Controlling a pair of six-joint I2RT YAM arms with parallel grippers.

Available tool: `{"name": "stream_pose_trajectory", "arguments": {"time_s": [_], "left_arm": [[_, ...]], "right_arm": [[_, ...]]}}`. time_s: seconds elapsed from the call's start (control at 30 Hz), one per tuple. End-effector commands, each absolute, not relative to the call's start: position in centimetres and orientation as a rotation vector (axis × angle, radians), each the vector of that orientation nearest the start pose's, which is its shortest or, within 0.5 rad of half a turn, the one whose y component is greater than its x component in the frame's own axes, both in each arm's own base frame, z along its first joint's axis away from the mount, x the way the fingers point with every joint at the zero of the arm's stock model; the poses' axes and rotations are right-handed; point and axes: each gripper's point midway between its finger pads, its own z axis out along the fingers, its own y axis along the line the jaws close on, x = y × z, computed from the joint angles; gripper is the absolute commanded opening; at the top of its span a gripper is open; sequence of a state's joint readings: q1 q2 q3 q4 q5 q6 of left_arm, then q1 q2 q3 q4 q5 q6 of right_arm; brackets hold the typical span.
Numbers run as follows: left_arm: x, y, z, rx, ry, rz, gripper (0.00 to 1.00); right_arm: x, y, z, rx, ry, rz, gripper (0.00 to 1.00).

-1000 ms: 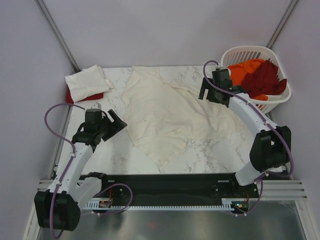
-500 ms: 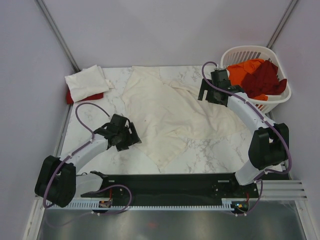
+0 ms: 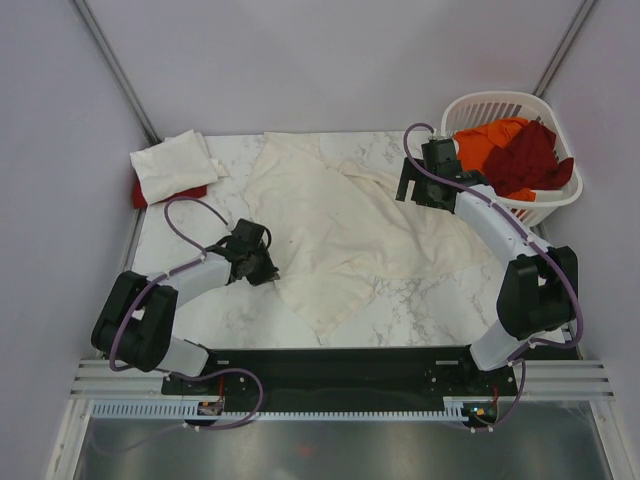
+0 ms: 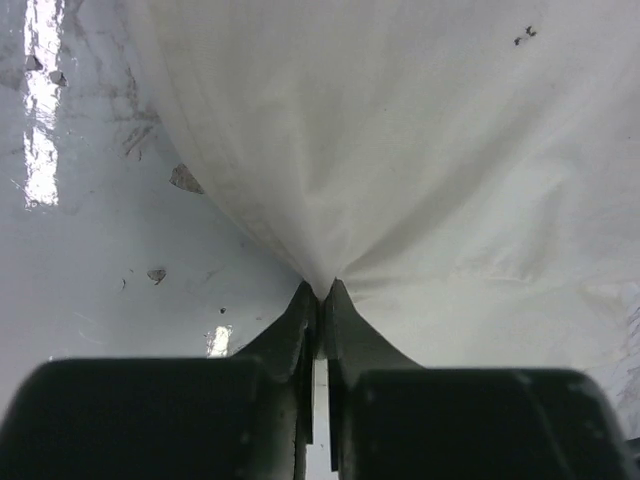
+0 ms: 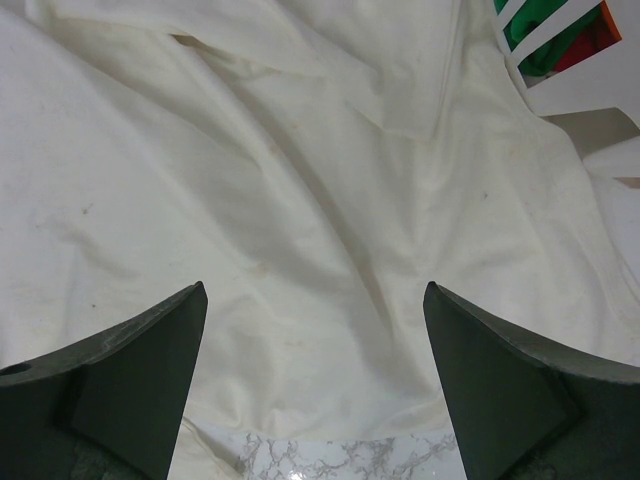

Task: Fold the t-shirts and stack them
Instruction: Flatten the tshirt out

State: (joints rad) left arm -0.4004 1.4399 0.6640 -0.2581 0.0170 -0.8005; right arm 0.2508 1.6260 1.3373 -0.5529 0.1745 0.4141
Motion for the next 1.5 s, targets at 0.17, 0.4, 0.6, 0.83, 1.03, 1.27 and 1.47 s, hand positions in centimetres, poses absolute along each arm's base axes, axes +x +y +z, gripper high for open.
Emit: {"name": "stream_pose_trajectory", "arguments": {"time_s": [0.17, 0.4, 0.6, 0.83, 1.03, 1.27, 1.47], "left_arm": [[26.1, -13.0, 4.6, -0.529, 2.560, -0.376, 0.02], [23.7, -7.7, 8.5, -0.618, 2.484, -0.308, 0.02], [22.1, -7.9, 11.6, -0.609, 2.467, -0.355, 0.02], [20.6, -6.6, 12.5, -0.776, 2.420, -0.327, 0.02], [20.6, -6.3, 12.4, -0.783, 2.422, -0.309, 0.03], [20.7, -6.3, 12.3, -0.778, 2.433, -0.296, 0.02], [20.8, -6.4, 12.3, -0.772, 2.434, -0.298, 0.02]], "right_arm": [[41.8, 8.8, 15.8, 0.275, 2.351, 0.096, 0.98], [42.0, 9.3, 13.8, 0.280, 2.394, 0.111, 0.98], [43.2, 10.3, 11.5, 0.300, 2.441, 0.139, 0.98], [44.7, 9.6, 8.6, 0.368, 2.462, 0.053, 0.95], [45.9, 9.6, 6.7, 0.378, 2.475, 0.022, 0.91], [46.9, 9.7, 5.4, 0.376, 2.488, 0.006, 0.83], [47.4, 9.5, 4.6, 0.375, 2.493, -0.015, 0.62]]}}
